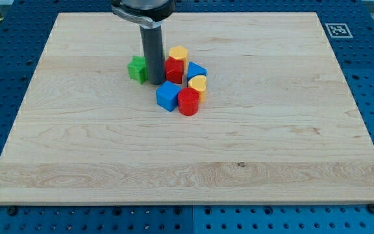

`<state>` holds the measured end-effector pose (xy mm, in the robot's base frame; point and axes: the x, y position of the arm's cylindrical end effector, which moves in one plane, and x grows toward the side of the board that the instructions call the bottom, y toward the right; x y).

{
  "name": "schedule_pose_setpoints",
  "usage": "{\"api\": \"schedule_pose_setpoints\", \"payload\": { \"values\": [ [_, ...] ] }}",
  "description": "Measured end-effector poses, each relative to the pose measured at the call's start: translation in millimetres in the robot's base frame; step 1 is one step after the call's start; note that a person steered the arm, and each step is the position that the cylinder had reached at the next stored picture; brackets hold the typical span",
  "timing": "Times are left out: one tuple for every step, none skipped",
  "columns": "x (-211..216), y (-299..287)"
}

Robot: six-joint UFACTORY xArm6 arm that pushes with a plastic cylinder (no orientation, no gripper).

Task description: Move the green star to the left of the green circle

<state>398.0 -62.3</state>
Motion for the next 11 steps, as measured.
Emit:
{"api": "schedule_pose_setpoints", "payload": {
  "values": [
    [0, 10],
    [-5, 15],
    [-18, -8],
    [0, -8],
    [10, -16],
    [-9, -41],
    [-10, -44],
    [-9, -46],
    [-11, -55],
    [-26, -56],
    [-30, -59]
  ]
}}
